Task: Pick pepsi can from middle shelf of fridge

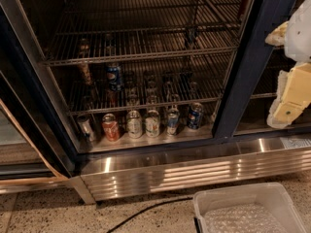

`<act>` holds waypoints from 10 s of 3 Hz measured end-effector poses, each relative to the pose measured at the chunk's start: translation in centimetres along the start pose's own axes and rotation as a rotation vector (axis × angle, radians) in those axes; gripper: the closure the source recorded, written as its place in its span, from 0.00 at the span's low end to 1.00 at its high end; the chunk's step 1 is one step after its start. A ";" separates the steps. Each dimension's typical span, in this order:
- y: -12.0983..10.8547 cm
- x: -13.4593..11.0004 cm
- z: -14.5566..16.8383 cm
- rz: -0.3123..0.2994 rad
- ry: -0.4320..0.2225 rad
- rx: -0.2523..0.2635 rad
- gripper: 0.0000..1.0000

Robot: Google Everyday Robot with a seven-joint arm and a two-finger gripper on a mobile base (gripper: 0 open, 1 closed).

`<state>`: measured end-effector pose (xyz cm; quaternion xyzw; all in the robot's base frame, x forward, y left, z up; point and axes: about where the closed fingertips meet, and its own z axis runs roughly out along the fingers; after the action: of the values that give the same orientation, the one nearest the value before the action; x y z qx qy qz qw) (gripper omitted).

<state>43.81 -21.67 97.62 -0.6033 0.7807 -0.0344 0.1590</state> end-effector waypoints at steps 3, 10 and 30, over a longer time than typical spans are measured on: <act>0.7 -0.1 3.5 0.021 -0.008 -0.038 0.00; 0.8 -6.0 24.4 0.037 -0.377 0.036 0.00; -12.7 -32.4 33.1 0.212 -1.068 0.236 0.00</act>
Offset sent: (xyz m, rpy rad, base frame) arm -0.0020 0.0029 -0.0013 -0.0581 0.0607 0.0180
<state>72.40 10.31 76.10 -0.4330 0.6389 0.2052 0.6018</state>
